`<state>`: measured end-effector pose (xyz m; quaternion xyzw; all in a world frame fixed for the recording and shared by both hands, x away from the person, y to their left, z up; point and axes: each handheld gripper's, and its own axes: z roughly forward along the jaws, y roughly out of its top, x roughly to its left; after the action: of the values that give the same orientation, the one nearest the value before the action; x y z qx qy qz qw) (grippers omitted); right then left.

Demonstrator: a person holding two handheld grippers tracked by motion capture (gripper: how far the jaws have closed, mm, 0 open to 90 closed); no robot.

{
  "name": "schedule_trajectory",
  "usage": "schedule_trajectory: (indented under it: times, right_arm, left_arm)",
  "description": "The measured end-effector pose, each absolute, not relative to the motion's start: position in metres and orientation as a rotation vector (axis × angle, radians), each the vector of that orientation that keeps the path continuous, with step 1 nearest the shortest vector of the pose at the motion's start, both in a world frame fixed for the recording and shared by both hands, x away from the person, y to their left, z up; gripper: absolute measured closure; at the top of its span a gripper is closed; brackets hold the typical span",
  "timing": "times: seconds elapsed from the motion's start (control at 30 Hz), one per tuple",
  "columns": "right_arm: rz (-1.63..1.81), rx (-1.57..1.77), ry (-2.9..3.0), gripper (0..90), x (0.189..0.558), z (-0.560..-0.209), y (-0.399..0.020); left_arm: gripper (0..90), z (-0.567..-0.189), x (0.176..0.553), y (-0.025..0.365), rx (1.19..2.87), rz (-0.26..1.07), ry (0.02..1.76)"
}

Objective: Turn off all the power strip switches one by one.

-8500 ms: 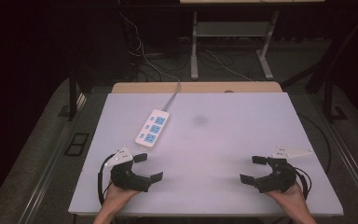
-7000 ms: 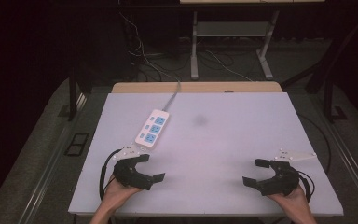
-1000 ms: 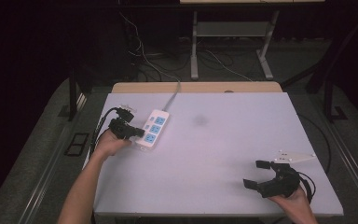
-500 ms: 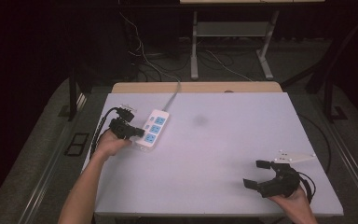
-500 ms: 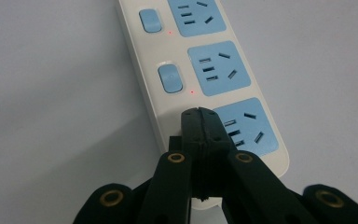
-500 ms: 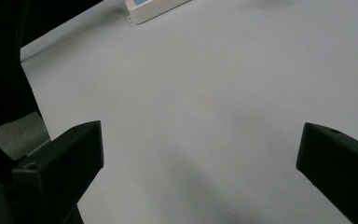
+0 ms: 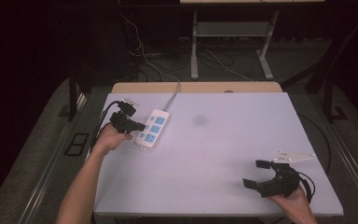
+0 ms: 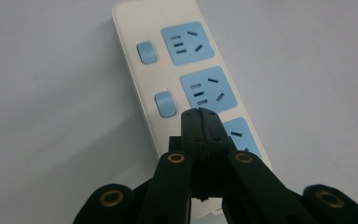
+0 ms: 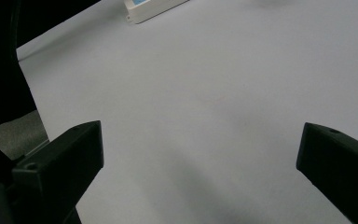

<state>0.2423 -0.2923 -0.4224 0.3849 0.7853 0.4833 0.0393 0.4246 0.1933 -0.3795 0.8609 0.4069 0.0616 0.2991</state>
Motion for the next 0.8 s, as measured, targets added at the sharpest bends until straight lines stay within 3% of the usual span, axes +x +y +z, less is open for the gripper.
schedule_trajectory:
  times: [0.8]
  right_arm:
    - [1.481, 1.185, 2.404, 0.5, 0.243, -0.423, -0.293]
  left_arm:
    - [89.5, -0.349, 0.443, 0.193, 2.246, 0.197, 1.051]
